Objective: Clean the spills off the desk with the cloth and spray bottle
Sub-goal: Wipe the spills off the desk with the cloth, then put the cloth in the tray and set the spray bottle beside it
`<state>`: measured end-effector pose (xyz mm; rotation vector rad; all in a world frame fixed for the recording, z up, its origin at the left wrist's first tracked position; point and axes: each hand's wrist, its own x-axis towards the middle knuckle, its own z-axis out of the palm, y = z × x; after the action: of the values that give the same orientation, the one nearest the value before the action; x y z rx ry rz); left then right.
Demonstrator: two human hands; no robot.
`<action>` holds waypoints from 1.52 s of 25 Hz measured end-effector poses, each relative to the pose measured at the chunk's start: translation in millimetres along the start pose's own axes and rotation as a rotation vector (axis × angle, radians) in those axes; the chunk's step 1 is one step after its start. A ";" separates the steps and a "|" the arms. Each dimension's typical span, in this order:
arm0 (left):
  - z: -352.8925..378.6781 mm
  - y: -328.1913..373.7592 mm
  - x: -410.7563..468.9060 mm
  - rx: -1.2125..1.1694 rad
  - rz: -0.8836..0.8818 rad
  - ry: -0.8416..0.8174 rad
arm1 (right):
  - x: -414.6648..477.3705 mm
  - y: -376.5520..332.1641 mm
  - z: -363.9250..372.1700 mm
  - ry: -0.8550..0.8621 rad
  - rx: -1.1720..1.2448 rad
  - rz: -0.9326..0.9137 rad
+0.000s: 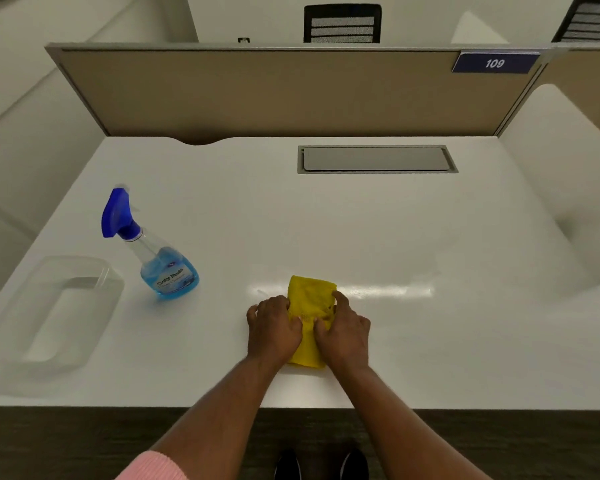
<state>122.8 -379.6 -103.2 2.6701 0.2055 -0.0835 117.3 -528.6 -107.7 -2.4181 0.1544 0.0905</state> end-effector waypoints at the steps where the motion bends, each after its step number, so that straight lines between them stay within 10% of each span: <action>1: -2.6 3.0 0.3 -0.040 -0.025 -0.012 | 0.3 -1.0 -0.3 -0.015 0.042 0.010; 13: -77.5 57.5 23.2 -0.780 -0.176 -0.060 | 20.1 -27.4 -69.0 -0.037 0.468 0.042; 22: -157.6 89.6 28.4 -0.637 0.091 0.059 | 48.6 -76.4 -142.2 -0.021 0.737 -0.162; 31: -220.9 73.9 5.2 -0.380 0.040 0.007 | 53.8 -113.7 -150.9 -0.133 0.256 -0.471; 38: -246.0 34.4 -25.3 -0.425 0.002 0.071 | 37.7 -149.7 -127.1 -0.228 0.468 -0.536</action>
<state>109.4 -302.8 134.0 2.2512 0.2156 0.0508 178.0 -503.9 81.2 -1.8911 -0.5203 0.0737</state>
